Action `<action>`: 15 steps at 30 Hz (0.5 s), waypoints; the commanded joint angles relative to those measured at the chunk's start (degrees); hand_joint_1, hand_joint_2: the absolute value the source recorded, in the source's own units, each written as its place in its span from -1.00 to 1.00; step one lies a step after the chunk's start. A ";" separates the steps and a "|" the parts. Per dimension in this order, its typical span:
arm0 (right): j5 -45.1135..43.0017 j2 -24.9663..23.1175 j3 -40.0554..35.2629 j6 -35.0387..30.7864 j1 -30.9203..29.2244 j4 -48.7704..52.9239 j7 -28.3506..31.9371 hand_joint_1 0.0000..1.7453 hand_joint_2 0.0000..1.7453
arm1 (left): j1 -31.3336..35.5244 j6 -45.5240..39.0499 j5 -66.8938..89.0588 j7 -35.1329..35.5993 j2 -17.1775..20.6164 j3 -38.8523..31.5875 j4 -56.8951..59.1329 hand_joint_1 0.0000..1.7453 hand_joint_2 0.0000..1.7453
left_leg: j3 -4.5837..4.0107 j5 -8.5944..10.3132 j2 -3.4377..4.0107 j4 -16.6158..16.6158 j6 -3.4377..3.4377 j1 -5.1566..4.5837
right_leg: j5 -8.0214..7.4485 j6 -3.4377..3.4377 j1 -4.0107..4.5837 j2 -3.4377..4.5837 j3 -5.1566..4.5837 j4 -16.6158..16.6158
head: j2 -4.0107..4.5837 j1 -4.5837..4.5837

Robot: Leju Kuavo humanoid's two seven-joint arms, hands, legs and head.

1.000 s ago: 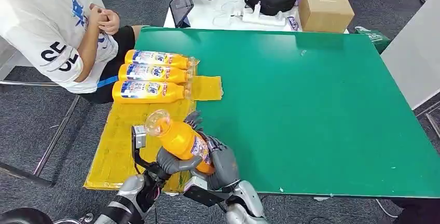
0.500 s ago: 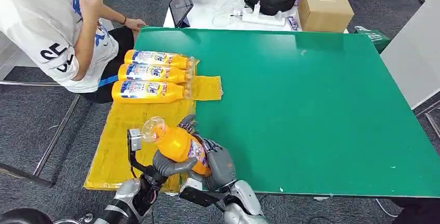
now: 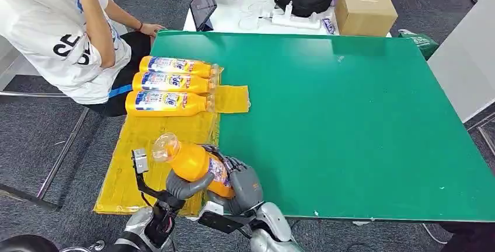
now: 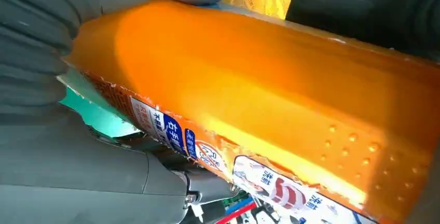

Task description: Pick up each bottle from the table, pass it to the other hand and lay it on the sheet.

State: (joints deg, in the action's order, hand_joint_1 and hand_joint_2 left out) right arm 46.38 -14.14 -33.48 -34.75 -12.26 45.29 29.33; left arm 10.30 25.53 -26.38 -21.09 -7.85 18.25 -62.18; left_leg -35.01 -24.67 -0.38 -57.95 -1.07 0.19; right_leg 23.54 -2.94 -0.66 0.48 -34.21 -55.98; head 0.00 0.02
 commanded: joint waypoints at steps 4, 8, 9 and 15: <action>0.35 -0.02 -1.16 0.96 -1.25 -1.73 -1.79 -1.00 1.00 | 2.63 -0.17 1.16 -0.05 -2.87 2.50 -3.93 1.00 1.00 | 0.10 -0.07 -0.22 -0.09 0.03 0.05 | 0.12 0.09 0.07 -0.30 0.21 -0.05 | 0.00 0.00; -4.88 0.47 1.20 4.73 0.32 3.66 -1.00 -1.00 -1.00 | 2.49 -7.33 7.98 -3.46 -2.65 0.78 -7.23 1.00 1.00 | 0.07 -0.07 -0.15 -0.08 0.03 0.05 | 0.10 0.08 0.07 -0.24 0.16 -0.05 | 0.00 0.00; -6.91 0.99 2.02 5.69 1.14 6.93 -0.41 -1.00 -1.00 | 2.57 -9.54 9.74 -3.78 -2.87 -0.29 -8.26 1.00 1.00 | 0.00 -0.02 -0.15 -0.05 0.02 0.04 | 0.06 0.06 0.05 -0.22 0.09 -0.02 | 0.00 0.02; -15.15 4.23 5.14 9.59 5.59 28.73 1.09 -1.00 -1.00 | 6.07 -33.18 31.39 -10.11 -2.96 -5.92 -11.96 1.00 1.00 | -0.07 -0.04 -0.20 -0.12 0.03 0.05 | 0.07 0.08 0.07 -0.23 0.05 -0.09 | 0.00 0.02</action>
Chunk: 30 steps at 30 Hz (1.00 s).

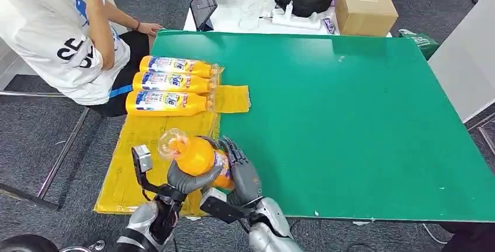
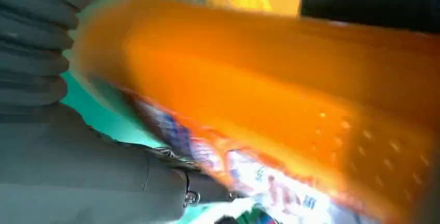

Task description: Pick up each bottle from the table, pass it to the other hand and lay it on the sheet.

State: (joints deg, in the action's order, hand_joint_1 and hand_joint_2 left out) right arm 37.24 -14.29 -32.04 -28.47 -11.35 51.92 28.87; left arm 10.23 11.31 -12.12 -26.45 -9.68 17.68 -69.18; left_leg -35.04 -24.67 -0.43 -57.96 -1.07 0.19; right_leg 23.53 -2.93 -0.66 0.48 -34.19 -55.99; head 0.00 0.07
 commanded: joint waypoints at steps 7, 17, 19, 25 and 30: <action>-11.46 4.11 4.54 -0.27 5.99 33.14 6.19 -1.00 -1.00 | 15.03 -47.12 49.47 -3.87 2.64 -9.07 5.87 1.00 1.00 | 0.12 -0.05 -0.13 -0.07 0.07 0.07 | 0.09 0.12 0.09 -0.21 0.19 -0.07 | 0.00 -0.02; -15.64 4.36 9.37 -10.23 9.88 45.98 10.24 -1.00 -1.00 | 21.87 -45.43 76.65 9.10 7.05 -3.21 26.80 1.00 1.00 | 0.15 0.04 -0.08 0.03 0.06 0.01 | 0.03 0.05 0.02 -0.11 0.19 0.01 | 0.00 -0.04; -15.64 4.36 9.37 -10.23 9.88 45.98 10.24 -1.00 -1.00 | 21.87 -45.43 76.65 9.10 7.05 -3.21 26.80 1.00 1.00 | 0.16 0.02 -0.07 0.03 0.07 0.01 | 0.05 0.05 0.01 -0.12 0.20 0.00 | 0.00 0.00; -15.64 4.36 9.37 -10.23 9.88 45.98 10.24 -1.00 -1.00 | 21.87 -45.43 76.65 9.10 7.05 -3.21 26.80 1.00 1.00 | 0.20 -0.01 -0.05 0.00 0.09 0.05 | 0.06 0.09 0.06 -0.11 0.24 0.00 | 0.00 -0.02; -17.09 4.72 11.83 -11.48 11.51 49.90 11.13 -1.00 -1.00 | 23.30 -38.11 80.61 12.46 8.75 -0.63 33.15 1.00 1.00 | 0.11 0.04 -0.07 0.02 0.08 0.02 | 0.03 0.06 0.03 -0.11 0.15 0.00 | 0.00 -0.02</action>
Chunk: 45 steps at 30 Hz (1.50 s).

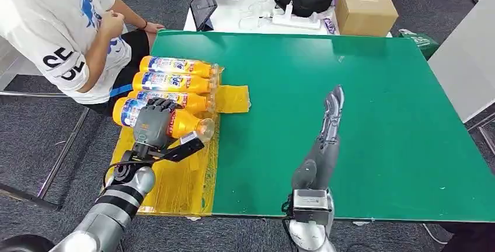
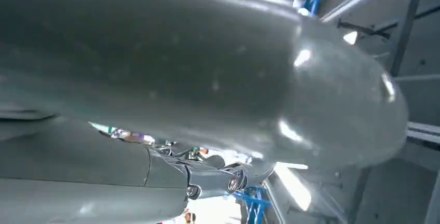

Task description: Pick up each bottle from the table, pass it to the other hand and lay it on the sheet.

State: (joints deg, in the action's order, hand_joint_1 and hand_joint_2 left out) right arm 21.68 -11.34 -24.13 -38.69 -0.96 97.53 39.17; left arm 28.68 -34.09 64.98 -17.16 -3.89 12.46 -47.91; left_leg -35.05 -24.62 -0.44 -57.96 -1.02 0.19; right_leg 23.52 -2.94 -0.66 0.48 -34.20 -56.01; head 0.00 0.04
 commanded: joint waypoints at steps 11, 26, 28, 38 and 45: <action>-3.02 1.29 4.42 5.31 -0.70 -3.11 -1.60 -1.00 -1.00 | 4.48 16.89 -1.06 0.78 3.54 3.68 16.41 1.00 1.00 | 0.31 -0.09 0.08 0.04 0.06 0.08 | 0.04 0.11 0.10 0.02 0.35 0.09 | 0.00 0.00; -2.39 0.79 4.84 8.90 -2.09 -8.33 -2.98 -1.00 -1.00 | 4.06 24.28 -5.89 -1.00 3.12 3.69 18.75 -1.00 -1.00 | 0.52 0.01 0.09 0.08 0.11 0.03 | -0.02 0.09 0.04 0.06 0.50 0.02 | 0.00 -0.02; -2.41 0.71 4.92 9.06 -2.26 -8.86 -3.04 -1.00 -1.00 | 3.74 24.68 -6.40 -1.23 3.13 3.68 18.76 -1.00 -1.00 | 0.48 0.04 -0.01 0.08 0.09 0.02 | -0.01 0.07 0.02 0.00 0.49 0.01 | 0.00 -0.02; -2.91 0.61 4.90 10.19 -4.02 -12.98 -2.75 -1.00 -1.00 | 0.97 35.62 -19.08 -10.40 4.25 1.66 15.91 -1.00 -1.00 | 0.78 0.04 0.13 0.17 0.12 0.02 | -0.08 0.13 0.03 0.12 0.80 0.12 | 0.00 0.00; -2.96 -0.14 4.27 10.57 -3.76 -15.34 -2.52 -1.00 -1.00 | -7.34 38.69 -47.14 -16.10 -3.06 -13.48 -4.73 -1.00 -1.00 | 0.81 0.06 -0.15 0.10 0.07 0.00 | -0.02 0.08 0.00 -0.09 0.88 0.03 | 0.00 0.00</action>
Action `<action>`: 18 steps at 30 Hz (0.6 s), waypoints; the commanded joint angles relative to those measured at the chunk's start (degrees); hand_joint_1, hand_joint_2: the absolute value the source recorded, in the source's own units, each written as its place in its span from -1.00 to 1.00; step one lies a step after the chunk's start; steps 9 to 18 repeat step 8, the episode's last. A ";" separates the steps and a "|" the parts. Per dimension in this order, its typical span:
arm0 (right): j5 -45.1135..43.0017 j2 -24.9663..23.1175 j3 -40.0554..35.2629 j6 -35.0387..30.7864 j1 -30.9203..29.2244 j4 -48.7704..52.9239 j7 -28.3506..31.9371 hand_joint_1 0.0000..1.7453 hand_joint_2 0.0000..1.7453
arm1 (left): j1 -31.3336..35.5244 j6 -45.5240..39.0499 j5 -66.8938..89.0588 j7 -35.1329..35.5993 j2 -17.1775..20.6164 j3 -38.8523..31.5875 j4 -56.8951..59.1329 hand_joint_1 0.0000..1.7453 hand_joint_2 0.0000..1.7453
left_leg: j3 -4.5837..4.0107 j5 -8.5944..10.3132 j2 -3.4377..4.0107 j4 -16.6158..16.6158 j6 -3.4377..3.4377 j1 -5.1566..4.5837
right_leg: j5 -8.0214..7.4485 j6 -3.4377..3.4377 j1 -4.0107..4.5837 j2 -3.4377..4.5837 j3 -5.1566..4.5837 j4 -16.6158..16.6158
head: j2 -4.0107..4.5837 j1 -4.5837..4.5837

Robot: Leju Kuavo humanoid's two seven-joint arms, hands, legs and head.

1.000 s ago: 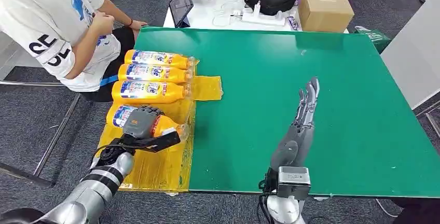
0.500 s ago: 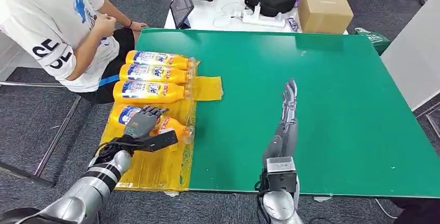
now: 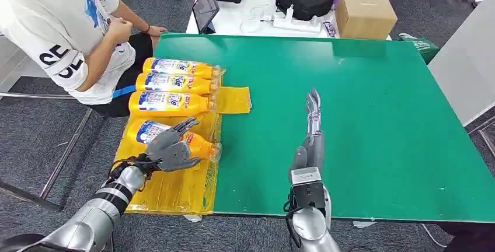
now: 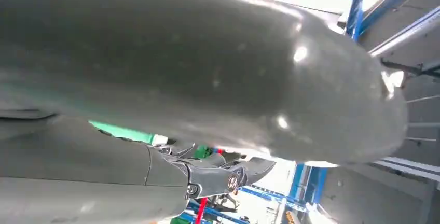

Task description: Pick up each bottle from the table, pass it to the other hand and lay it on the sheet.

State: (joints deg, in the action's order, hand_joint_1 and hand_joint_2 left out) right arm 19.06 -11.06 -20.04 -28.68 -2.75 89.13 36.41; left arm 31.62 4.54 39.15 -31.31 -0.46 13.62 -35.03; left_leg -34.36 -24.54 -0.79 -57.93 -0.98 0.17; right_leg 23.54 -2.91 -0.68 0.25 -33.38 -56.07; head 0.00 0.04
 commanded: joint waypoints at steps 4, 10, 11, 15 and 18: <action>0.00 -0.79 -0.48 0.50 -1.37 -6.77 -0.25 -1.00 -1.00 | -12.19 -5.21 -25.04 0.83 -8.52 -15.25 -26.63 -1.00 -1.00 | -0.18 -0.03 0.08 -0.08 0.03 0.07 | 0.01 0.06 0.09 -0.03 -0.23 0.01 | 0.00 -0.02; 0.99 -0.93 -0.86 0.73 -1.34 -7.11 -1.39 -1.00 -1.00 | -11.73 -13.79 -29.38 -5.49 -10.95 -19.87 -28.13 -1.00 -1.00 | -0.31 -0.01 0.17 -0.01 0.05 0.06 | 0.00 0.05 0.07 0.06 -0.37 0.04 | 0.00 0.00; 0.99 -0.93 -0.86 0.73 -1.34 -7.11 -1.39 -1.00 -1.00 | -11.73 -13.79 -29.38 -5.49 -10.95 -19.87 -28.13 -1.00 -1.00 | -0.31 -0.01 0.17 -0.01 0.05 0.06 | 0.00 0.05 0.07 0.06 -0.37 0.04 | 0.00 0.00; 0.99 -0.93 -0.86 0.73 -1.34 -7.11 -1.39 -1.00 -1.00 | -11.73 -13.79 -29.38 -5.49 -10.95 -19.87 -28.13 -1.00 -1.00 | -0.31 -0.01 0.17 -0.01 0.05 0.06 | 0.00 0.05 0.07 0.06 -0.37 0.04 | 0.00 0.00; 0.99 -0.93 -0.86 0.73 -1.34 -7.11 -1.39 -1.00 -1.00 | -11.73 -13.79 -29.38 -5.49 -10.95 -19.87 -28.13 -1.00 -1.00 | -0.31 -0.01 0.17 -0.01 0.05 0.06 | 0.00 0.05 0.07 0.06 -0.37 0.04 | 0.00 0.00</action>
